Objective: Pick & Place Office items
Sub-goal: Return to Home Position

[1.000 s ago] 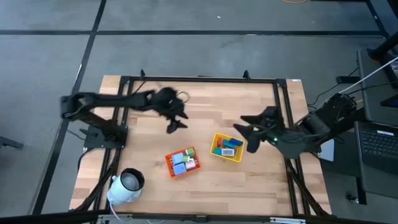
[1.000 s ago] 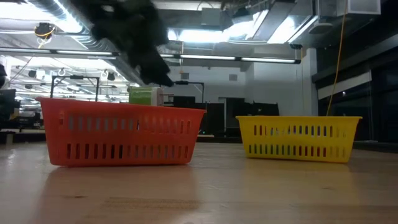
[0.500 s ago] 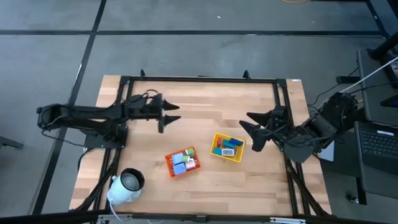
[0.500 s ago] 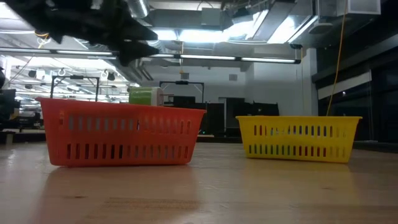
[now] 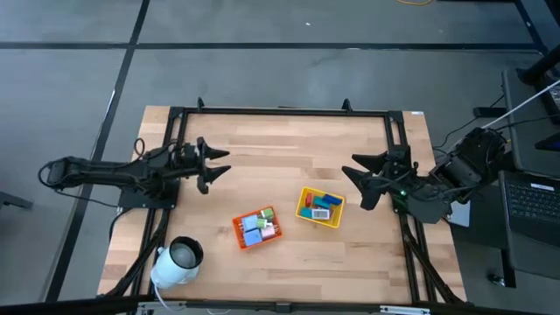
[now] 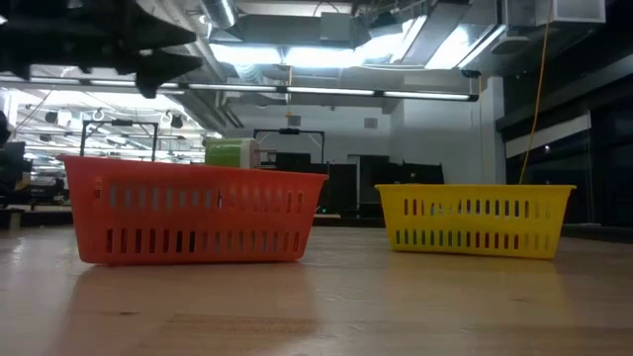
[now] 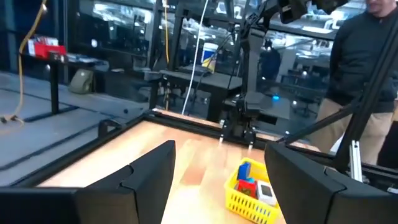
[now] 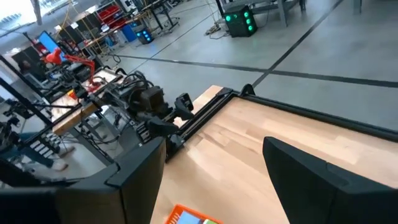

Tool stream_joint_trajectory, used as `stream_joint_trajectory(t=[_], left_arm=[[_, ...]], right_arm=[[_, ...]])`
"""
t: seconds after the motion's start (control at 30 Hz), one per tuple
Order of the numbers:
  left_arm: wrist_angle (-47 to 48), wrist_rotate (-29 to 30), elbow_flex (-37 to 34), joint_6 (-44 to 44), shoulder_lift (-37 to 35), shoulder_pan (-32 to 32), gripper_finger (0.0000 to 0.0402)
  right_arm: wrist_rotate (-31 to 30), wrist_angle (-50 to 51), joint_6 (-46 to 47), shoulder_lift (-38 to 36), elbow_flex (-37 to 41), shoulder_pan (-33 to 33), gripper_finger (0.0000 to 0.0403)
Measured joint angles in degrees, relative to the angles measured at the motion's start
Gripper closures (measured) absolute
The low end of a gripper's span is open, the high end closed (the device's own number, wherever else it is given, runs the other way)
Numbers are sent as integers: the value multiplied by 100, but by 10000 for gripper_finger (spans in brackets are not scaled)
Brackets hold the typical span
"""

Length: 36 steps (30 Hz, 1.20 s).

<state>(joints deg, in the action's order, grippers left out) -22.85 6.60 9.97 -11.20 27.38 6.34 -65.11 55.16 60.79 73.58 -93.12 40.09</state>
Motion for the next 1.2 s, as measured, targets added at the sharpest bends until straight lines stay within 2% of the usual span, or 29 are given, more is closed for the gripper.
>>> stream_joint_trajectory(t=[0.17, 0.37, 0.53, 0.7, 0.8, 0.87, 0.97, 1.03, 1.2], left_arm=[[274, 734, -498, 369, -983, -437, 160], [1050, 895, -951, 358, -1914, -604, 160], [2009, 921, -938, 451, -2534, -599, 160], [1996, 1018, -939, 823, -2533, -565, 160], [1996, 991, -939, 837, -2441, -549, 160], [1991, 976, -939, 838, -2426, -550, 160], [1985, 975, -939, 839, -2425, -550, 160], [1989, 974, -939, 839, -2424, -550, 160], [1985, 972, -939, 839, -2424, -550, 160]], right_arm=[[-182, 239, -111, -59, 0, 172, 127], [-458, 594, -190, -274, -2, 407, 127], [-803, 874, -190, -433, -2, 627, 127], [-928, 1391, -72, -439, 0, 766, 127], [-765, 1915, 246, -439, 0, 824, 127], [-611, 2496, 723, -439, 0, 927, 127], [-688, 3497, 1792, -440, 11, 1214, 127], [-927, 3389, 1646, -575, 224, 1332, 127], [-925, 3471, 1652, -1209, 823, 1406, 127]])
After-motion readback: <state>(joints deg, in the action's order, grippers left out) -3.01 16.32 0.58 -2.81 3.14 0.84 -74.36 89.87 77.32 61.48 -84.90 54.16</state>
